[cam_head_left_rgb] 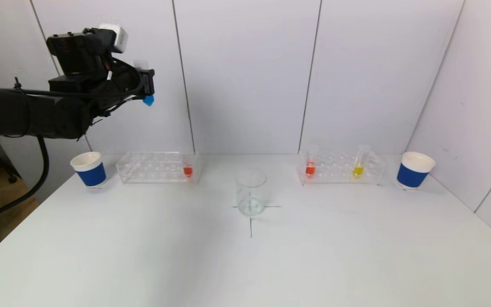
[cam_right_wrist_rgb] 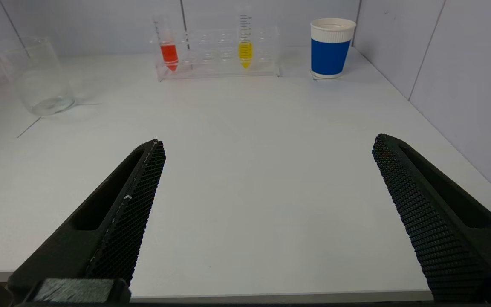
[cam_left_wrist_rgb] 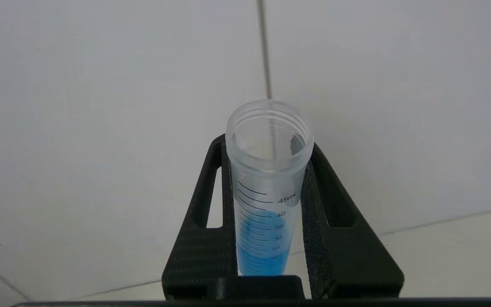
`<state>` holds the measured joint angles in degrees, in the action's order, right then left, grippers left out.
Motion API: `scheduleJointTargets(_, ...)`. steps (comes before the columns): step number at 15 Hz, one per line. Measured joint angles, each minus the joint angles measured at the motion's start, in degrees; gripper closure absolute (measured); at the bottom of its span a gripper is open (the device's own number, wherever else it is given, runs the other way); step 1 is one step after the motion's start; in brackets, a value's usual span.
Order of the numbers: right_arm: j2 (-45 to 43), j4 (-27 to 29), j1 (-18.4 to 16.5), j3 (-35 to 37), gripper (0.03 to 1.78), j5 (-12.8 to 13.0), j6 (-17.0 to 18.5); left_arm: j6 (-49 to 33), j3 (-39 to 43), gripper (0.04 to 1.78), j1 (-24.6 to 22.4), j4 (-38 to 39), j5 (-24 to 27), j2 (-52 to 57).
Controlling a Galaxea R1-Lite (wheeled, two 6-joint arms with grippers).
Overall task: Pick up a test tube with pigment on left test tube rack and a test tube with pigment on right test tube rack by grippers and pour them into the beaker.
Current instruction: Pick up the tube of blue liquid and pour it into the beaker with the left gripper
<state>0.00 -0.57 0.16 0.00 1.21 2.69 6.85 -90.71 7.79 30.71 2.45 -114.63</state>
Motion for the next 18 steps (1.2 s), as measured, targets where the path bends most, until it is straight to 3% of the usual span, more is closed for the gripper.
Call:
scheduleJointTargets(4, 0.0, -0.02, 0.0, 0.0, 0.04, 0.0, 0.02, 0.76, -4.08, 1.37, 5.49, -7.06, 6.1, -0.26)
scheduleJointTargets(9, 0.0, 0.0, 0.0, 0.0, 0.04, 0.0, 0.02, 6.9, -7.8, 1.37, 10.31, -8.06, 12.4, -4.53)
scheduleJointTargets(18, 0.0, 0.0, 0.0, 0.0, 0.04, 0.0, 0.02, 24.76, -10.93, 1.37, 11.31, -16.15, 29.55, -12.0)
